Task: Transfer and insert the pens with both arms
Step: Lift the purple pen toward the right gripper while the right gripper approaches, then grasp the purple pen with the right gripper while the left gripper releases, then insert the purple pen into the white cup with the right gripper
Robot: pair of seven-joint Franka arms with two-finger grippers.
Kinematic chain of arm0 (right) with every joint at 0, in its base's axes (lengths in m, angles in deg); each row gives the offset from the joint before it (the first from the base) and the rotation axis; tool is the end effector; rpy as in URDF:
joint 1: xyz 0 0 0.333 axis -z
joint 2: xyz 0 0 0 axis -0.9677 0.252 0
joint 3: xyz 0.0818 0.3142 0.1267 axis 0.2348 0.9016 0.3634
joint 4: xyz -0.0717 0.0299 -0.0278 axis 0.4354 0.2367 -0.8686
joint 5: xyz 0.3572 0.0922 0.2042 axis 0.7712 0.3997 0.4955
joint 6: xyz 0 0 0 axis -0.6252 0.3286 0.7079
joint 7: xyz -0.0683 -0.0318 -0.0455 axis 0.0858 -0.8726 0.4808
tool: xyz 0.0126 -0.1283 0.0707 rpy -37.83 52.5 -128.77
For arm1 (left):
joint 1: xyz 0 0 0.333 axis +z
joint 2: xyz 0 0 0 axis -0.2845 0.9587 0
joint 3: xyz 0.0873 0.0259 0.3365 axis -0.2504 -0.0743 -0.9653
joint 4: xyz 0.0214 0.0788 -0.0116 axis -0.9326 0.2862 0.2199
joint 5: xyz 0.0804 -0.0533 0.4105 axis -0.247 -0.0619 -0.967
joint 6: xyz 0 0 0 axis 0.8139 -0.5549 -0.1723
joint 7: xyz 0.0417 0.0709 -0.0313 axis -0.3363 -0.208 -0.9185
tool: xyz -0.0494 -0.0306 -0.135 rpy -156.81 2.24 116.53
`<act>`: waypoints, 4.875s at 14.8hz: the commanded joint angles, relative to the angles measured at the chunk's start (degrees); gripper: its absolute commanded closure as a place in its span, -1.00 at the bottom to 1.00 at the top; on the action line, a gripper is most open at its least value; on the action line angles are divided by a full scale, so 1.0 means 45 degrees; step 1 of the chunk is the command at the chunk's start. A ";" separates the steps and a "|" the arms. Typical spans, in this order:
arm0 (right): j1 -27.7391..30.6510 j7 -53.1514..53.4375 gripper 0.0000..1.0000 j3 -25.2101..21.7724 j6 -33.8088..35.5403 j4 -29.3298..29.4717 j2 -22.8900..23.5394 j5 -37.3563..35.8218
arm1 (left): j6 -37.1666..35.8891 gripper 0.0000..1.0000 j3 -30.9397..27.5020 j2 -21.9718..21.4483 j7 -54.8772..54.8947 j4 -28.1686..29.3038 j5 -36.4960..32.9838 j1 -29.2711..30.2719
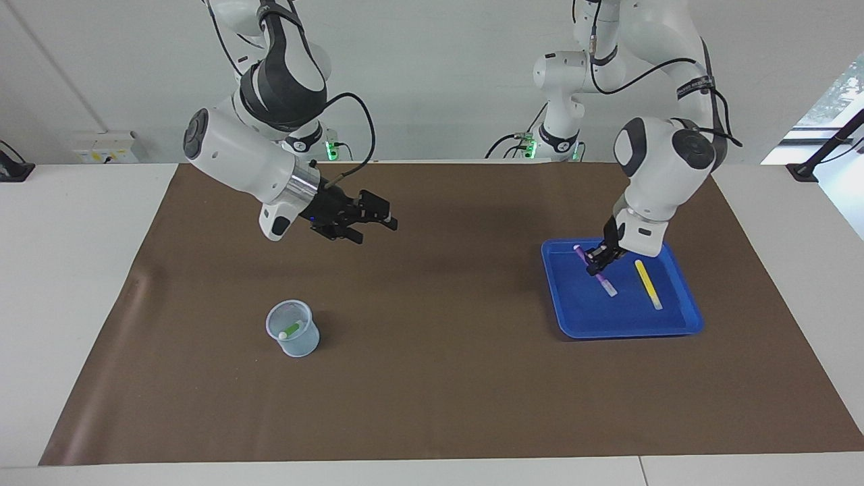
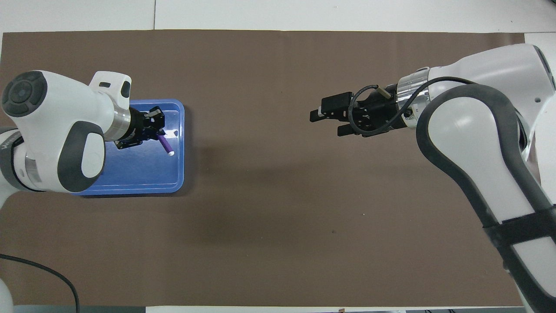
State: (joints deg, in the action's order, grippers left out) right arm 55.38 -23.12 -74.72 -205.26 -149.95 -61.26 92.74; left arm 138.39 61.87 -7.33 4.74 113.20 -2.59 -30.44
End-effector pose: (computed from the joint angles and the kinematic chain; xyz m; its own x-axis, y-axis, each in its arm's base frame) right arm 0.6150 0.2339 0.4746 0.9586 -0.2157 -0.1859 -0.2806 -0.6049 -0.7452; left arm 0.5991 -0.2146 0.3987 0.7284 0.6759 -0.1125 0.6808 -0.6953 0.2304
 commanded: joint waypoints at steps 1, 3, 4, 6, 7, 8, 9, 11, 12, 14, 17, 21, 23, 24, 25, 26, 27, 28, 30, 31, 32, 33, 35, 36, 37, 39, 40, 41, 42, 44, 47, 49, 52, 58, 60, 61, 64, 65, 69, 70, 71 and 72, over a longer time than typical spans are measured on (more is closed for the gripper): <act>-0.0314 -0.0189 -1.00 0.0027 -0.2095 -0.2426 -0.1161 0.2532 | 0.0926 1.00 -0.0187 0.0178 -0.2305 -0.0146 0.1222 -0.0734; -0.0840 -0.0347 -1.00 0.0008 -0.2802 -0.2568 -0.1182 0.3009 | 0.1590 1.00 -0.0168 0.0198 -0.3498 -0.0146 0.1730 -0.1339; -0.1307 -0.0289 -1.00 0.0008 -0.3463 -0.2607 -0.1163 0.3049 | 0.1922 1.00 -0.0168 0.0217 -0.4181 -0.0185 0.2120 -0.1671; -0.2090 -0.0308 -1.00 0.0008 -0.4637 -0.3035 -0.1144 0.3786 | 0.2412 1.00 -0.0187 0.0431 -0.5121 -0.0457 0.2707 -0.2141; -0.2402 -0.0328 -1.00 0.0008 -0.5028 -0.3057 -0.1085 0.4604 | 0.2549 1.00 -0.0188 0.0471 -0.5628 -0.0575 0.2864 -0.2375; -0.2715 -0.0347 -1.00 0.0008 -0.5380 -0.3057 -0.1046 0.4805 | 0.2705 1.00 -0.0168 0.0471 -0.6097 -0.0614 0.2866 -0.2571; -0.2911 -0.0386 -1.00 0.0008 -0.5539 -0.3096 -0.1046 0.4807 | 0.2823 1.00 -0.0187 0.0471 -0.6585 -0.0673 0.2885 -0.2863; -0.2952 -0.1008 -0.83 0.0008 -0.5540 -0.3135 -0.1046 0.4807 | 0.2960 1.00 -0.0188 0.0568 -0.7368 -0.0809 0.2886 -0.3138; -0.2952 -0.1069 -0.62 0.0008 -0.5579 -0.3154 -0.1046 0.4807 | 0.2961 1.00 -0.0188 0.0588 -0.7468 -0.0810 0.2886 -0.3236; -0.2933 -0.1070 -0.17 0.0008 -0.5599 -0.3135 -0.1026 0.4807 | 0.2864 1.00 -0.0168 0.0569 -0.7489 -0.0771 0.2886 -0.3411; -0.2757 -0.1148 -0.09 0.0008 -0.5598 -0.2863 -0.0598 0.4807 | 0.2727 1.00 -0.0168 0.0549 -0.7489 -0.0751 0.2885 -0.3607; -0.2757 -0.1148 -0.01 -0.0012 -0.5618 -0.2881 -0.0597 0.4807 | 0.2492 1.00 -0.0168 0.0432 -0.7469 -0.0771 0.2866 -0.3608; -0.2641 -0.1148 0.11 -0.0012 -0.5580 -0.2881 -0.0577 0.4807 | 0.2260 1.00 -0.0168 0.0393 -0.7469 -0.0771 0.2866 -0.3608; -0.2562 -0.1167 0.15 -0.0012 -0.5579 -0.2862 -0.0577 0.4807 | 0.2084 1.00 -0.0168 0.0316 -0.7430 -0.0771 0.2866 -0.3608; -0.2562 -0.1168 0.18 -0.0012 -0.5560 -0.2881 -0.0577 0.4807 | 0.1908 1.00 -0.0168 0.0237 -0.7430 -0.0752 0.2885 -0.3608; -0.2581 -0.1168 0.24 -0.0012 -0.5618 -0.2881 -0.0577 0.4807 | 0.1829 1.00 -0.0168 0.0198 -0.7430 -0.0751 0.2866 -0.3608; -0.2581 -0.1168 0.26 -0.0012 -0.5676 -0.2881 -0.0577 0.4807 | 0.1828 1.00 -0.0168 0.0159 -0.7430 -0.0771 0.2866 -0.3608; -0.2581 -0.1168 0.26 -0.0012 -0.5793 -0.2900 -0.0577 0.4807 | 0.1847 1.00 -0.0168 0.0159 -0.7411 -0.0752 0.2866 -0.3608; -0.2833 -0.1129 0.22 0.0007 -0.6318 -0.2959 -0.0577 0.4807 | 0.1867 1.00 -0.0149 0.0159 -0.7411 -0.0771 0.2866 -0.3646; -0.3009 -0.1109 0.19 0.0008 -0.6341 -0.2979 -0.0577 0.4807 | 0.1906 1.00 -0.0168 0.0159 -0.7411 -0.0790 0.2885 -0.3705; -0.3030 -0.1090 0.19 0.0008 -0.6341 -0.2979 -0.0577 0.4807 | 0.1983 1.00 -0.0168 0.0178 -0.7430 -0.0810 0.2886 -0.3705; -0.3030 -0.1089 0.19 0.0008 -0.6341 -0.2979 -0.0577 0.4807 | 0.2061 1.00 -0.0168 0.0197 -0.7411 -0.0829 0.2886 -0.3725; -0.3030 -0.1089 0.20 0.0008 -0.6283 -0.2979 -0.0577 0.4788 | 0.2062 1.00 -0.0168 0.0236 -0.7411 -0.0966 0.2886 -0.3725; -0.3011 -0.1089 0.20 0.0008 -0.6263 -0.2979 -0.0577 0.4807 | 0.2062 1.00 -0.0168 0.0237 -0.7411 -0.0966 0.2886 -0.3725; -0.2992 -0.1089 0.20 0.0008 -0.6263 -0.2979 -0.0577 0.4788 | 0.2062 1.00 -0.0168 0.0237 -0.7411 -0.0947 0.2886 -0.3725; -0.2933 -0.1089 0.21 0.0008 -0.6243 -0.2959 -0.0577 0.4807 | 0.2043 1.00 -0.0168 0.0237 -0.7411 -0.0947 0.2886 -0.3725; -0.2933 -0.1089 0.23 0.0008 -0.6243 -0.2959 -0.0577 0.4807 | 0.2004 1.00 -0.0168 0.0237 -0.7411 -0.0927 0.2886 -0.3725; -0.2933 -0.1089 0.26 0.0008 -0.6243 -0.2959 -0.0577 0.4807 | 0.1984 1.00 -0.0168 0.0217 -0.7411 -0.0927 0.2886 -0.3725; -0.2933 -0.1089 0.53 0.0008 -0.6243 -0.2959 -0.0577 0.4807 | 0.1984 1.00 -0.0168 0.0217 -0.7391 -0.0908 0.2886 -0.3725; -0.2933 -0.1089 1.00 0.0008 -0.6165 -0.2959 -0.0577 0.4807 | 0.1965 1.00 -0.0168 0.0217 -0.7391 -0.0927 0.2886 -0.3725; -0.3030 -0.1109 1.00 0.0008 -0.6263 -0.2959 -0.0577 0.4807 | 0.1965 1.00 -0.0168 0.0198 -0.7352 -0.0888 0.2866 -0.3725; -0.2992 -0.1109 1.00 0.0008 -0.6185 -0.2959 -0.0577 0.4807 | 0.1964 1.00 -0.0187 0.0198 -0.7255 -0.0908 0.2808 -0.3725; -0.2953 -0.1128 1.00 -0.0012 -0.6146 -0.2862 -0.0558 0.4788 | 0.1926 -1.00 -0.0246 0.0198 -0.6708 -0.0908 0.2535 -0.3784; -0.0302 -0.1089 1.00 -0.0070 -0.1490 -0.0525 -0.0052 -0.1428 | 0.1634 -1.00 -0.0305 0.0159 -0.3439 -0.0752 0.0796 -0.2907; 0.0773 -0.1167 1.00 -0.0070 0.1203 0.1619 0.0417 -0.4572 | 0.0797 -1.00 -0.0305 -0.0016 -0.0375 -0.0460 0.0796 -0.2399; 0.1242 -0.1400 1.00 -0.0051 0.2455 0.2752 0.0748 -0.5767 | 0.0503 -1.00 -0.0324 -0.0191 0.1129 -0.0149 0.0796 -0.1991; 0.1987 -0.4262 1.00 -0.0070 0.3289 0.4150 0.1395 -0.8561 | 0.0383 -1.00 -0.0324 -0.0466 0.4648 0.0555 0.0776 -0.0683; 0.2144 -0.5259 1.00 -0.0070 0.3114 0.4131 0.1454 -0.9442 | 0.0228 -1.00 -0.0324 -0.0602 0.5704 0.0808 0.0660 -0.0214; 0.1911 -0.6910 1.00 0.0008 0.2178 0.4034 0.1493 -1.2106 | 0.0168 -1.00 -0.0324 -0.1013 0.9768 0.1846 -0.0258 0.1778; 0.1853 -0.6948 1.00 0.0008 0.1885 0.3840 0.1493 -1.2107 | 0.0206 -1.00 -0.0324 -0.0975 1.0492 0.1846 -0.0317 0.2208; 0.1852 -0.6968 1.00 0.0008 0.1708 0.3683 0.1493 -1.2107 | 0.0265 -1.00 -0.0324 -0.0916 1.1312 0.1846 -0.0550 0.2599; 0.1852 -0.6949 1.00 0.0008 0.1377 0.3469 0.1513 -1.2107 | 0.0285 -1.00 -0.0324 -0.0838 1.1997 0.1866 -0.0784 0.3009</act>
State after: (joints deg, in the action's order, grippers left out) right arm 63.54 -52.98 -74.98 -196.65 -133.03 -54.63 39.34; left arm 139.83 59.76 -9.74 53.13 119.89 -3.64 -20.10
